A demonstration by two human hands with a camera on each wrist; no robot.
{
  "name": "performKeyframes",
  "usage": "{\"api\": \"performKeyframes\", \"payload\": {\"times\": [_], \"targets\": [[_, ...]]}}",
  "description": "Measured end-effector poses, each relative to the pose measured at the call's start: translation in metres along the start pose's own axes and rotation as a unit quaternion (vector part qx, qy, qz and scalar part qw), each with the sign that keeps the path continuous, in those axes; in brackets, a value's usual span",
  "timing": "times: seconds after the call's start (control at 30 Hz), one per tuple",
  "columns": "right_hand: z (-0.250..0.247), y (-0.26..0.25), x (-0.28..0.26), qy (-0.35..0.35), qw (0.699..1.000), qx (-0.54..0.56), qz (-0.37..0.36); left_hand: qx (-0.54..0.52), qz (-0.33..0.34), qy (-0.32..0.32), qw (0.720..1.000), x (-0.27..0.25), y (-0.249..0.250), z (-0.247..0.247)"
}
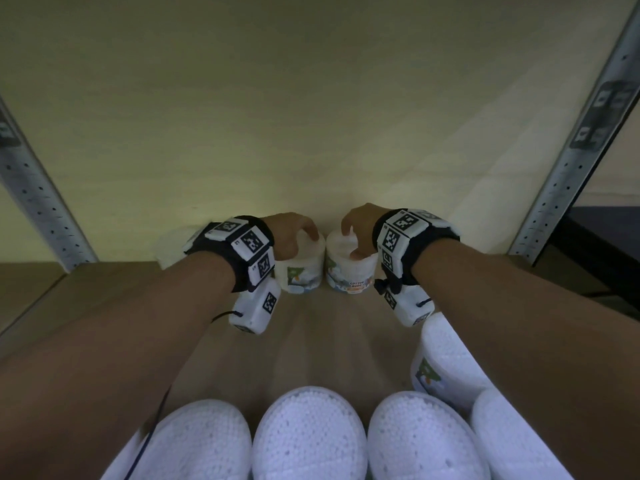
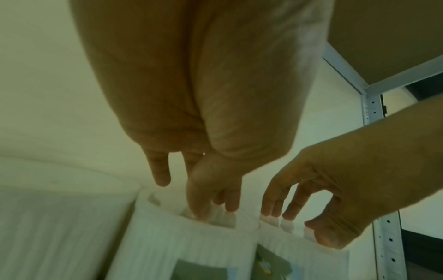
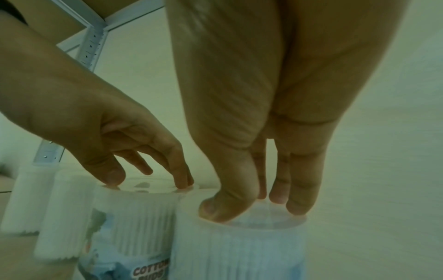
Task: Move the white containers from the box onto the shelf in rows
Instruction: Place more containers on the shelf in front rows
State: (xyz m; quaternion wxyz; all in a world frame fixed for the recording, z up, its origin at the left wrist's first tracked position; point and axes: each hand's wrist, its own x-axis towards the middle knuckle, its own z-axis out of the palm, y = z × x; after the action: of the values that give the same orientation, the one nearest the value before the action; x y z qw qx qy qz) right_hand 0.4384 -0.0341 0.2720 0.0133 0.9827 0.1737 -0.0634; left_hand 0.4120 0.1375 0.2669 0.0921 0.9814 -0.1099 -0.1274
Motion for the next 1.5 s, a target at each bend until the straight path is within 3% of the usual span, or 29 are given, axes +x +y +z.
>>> {"api": "performKeyframes", "payload": {"times": [0.1,0.23,0.43,0.53,0.67,0.83,1.13,1.5], "targets": [[0.0,0.0,0.0,0.002,1.0,-0.01,-0.002,-0.036,0.003,0.037,0.999,-0.005,0.003,0.0],[0.001,0.0,0.005,-0.003,1.0,-0.027,0.014,-0.01,-0.051,0.13,0.99,-0.001,0.006,0.011],[0.004,-0.007,0.026,-0.051,0.996,-0.079,0.002,0.045,-0.082,0.132,0.987,0.005,0.005,0.026],[0.008,-0.003,0.038,-0.06,0.993,-0.099,0.015,0.025,-0.066,0.118,0.991,0.004,0.003,0.021],[-0.005,-0.008,0.005,-0.027,0.998,-0.059,0.026,0.003,-0.041,0.086,0.995,0.002,0.002,0.014],[-0.002,-0.003,0.004,-0.009,0.999,-0.008,0.039,-0.007,-0.025,0.041,0.999,0.004,-0.002,0.007],[0.005,-0.007,0.033,-0.05,0.995,-0.074,0.033,0.007,-0.006,0.03,1.0,0.001,-0.002,0.005],[-0.004,-0.008,-0.022,-0.03,0.999,-0.038,0.014,0.084,0.039,-0.006,0.996,-0.025,0.012,0.0]]}}
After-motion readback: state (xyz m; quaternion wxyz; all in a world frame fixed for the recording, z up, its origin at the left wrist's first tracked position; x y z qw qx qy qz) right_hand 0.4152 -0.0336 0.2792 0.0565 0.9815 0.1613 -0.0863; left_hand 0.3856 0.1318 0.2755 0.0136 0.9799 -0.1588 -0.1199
